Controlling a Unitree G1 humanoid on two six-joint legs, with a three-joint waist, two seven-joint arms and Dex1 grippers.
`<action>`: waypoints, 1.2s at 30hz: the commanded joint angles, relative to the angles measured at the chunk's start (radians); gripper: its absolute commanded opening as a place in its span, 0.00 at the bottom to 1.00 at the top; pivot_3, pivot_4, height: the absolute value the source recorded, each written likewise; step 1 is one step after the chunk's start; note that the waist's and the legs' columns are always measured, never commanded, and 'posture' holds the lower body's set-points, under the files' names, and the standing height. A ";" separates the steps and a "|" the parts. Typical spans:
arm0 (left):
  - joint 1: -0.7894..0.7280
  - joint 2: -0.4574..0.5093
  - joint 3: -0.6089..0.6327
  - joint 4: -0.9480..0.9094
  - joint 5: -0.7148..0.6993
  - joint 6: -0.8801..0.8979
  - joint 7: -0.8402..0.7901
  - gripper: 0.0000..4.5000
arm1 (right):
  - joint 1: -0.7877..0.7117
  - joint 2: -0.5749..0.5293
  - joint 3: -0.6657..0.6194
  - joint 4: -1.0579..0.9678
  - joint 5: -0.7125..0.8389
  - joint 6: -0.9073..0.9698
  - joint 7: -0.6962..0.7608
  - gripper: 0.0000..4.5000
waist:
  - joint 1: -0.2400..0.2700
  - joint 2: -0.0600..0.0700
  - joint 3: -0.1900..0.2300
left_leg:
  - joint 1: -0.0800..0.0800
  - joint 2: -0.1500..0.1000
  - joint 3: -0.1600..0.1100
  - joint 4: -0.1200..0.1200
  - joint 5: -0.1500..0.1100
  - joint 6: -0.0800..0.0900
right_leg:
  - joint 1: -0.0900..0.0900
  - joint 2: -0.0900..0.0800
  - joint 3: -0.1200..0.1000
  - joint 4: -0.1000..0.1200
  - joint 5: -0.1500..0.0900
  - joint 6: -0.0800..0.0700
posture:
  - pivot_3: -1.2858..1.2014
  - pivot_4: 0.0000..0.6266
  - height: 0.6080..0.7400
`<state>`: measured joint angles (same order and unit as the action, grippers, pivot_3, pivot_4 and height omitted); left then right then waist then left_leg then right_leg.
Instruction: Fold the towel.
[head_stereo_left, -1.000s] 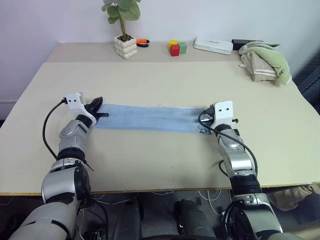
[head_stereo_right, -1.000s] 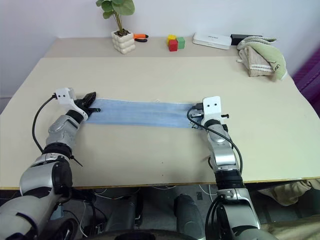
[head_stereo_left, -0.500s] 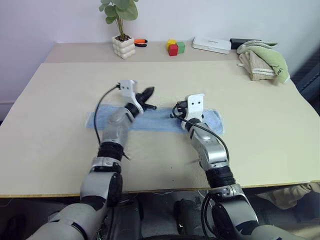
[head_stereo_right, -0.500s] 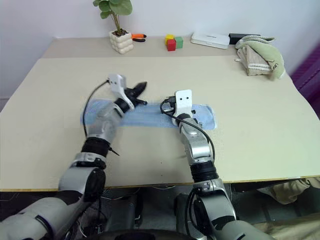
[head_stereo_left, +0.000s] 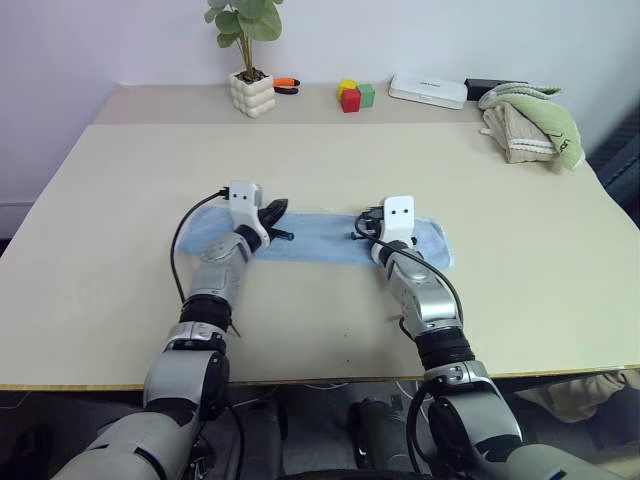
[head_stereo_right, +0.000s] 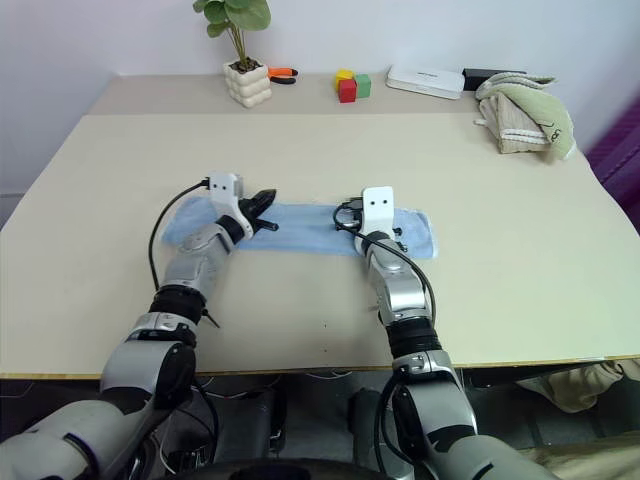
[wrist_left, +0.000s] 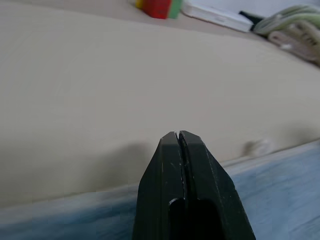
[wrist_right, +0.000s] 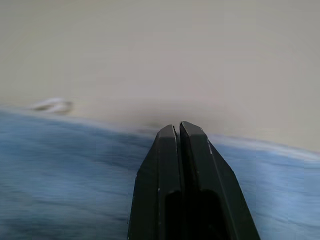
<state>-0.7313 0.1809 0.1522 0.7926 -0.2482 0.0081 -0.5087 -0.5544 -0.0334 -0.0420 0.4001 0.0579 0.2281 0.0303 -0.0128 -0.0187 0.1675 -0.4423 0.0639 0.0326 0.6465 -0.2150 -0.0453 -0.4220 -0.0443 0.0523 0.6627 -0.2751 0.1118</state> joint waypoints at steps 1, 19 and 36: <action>0.028 0.032 0.009 -0.041 0.011 -0.028 0.004 0.00 | 0.024 -0.014 -0.018 -0.004 -0.008 -0.016 -0.021 0.02 | -0.001 0.000 0.000 | 0.000 0.000 0.000 0.000 0.000 0.000 | 0.000 0.000 0.000 0.000 0.000 0.000 | 0.52 0.24 1.00; 0.037 0.240 0.106 0.102 -0.007 -0.114 -0.009 0.00 | 0.114 -0.116 -0.069 -0.065 -0.022 -0.019 -0.047 0.02 | 0.000 0.000 0.000 | 0.001 0.000 0.000 0.000 0.000 0.000 | 0.001 0.000 0.000 0.000 0.000 0.000 | 0.52 0.24 1.00; 0.004 0.296 0.170 0.064 -0.102 -0.082 -0.193 0.18 | 0.090 -0.237 -0.108 -0.163 0.085 -0.062 0.159 0.20 | -0.002 0.000 0.000 | 0.000 0.000 0.000 0.000 0.000 0.000 | 0.001 0.000 0.000 -0.001 0.000 0.000 | 0.52 0.24 1.00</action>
<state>-0.7187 0.4424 0.3239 0.8966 -0.3547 -0.0570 -0.6797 -0.4498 -0.2371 -0.1144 0.3041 0.1114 0.1796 0.1558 -0.0148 -0.0186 0.1677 -0.4419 0.0639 0.0328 0.6464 -0.2150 -0.0453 -0.4212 -0.0444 0.0521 0.6622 -0.2751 0.1117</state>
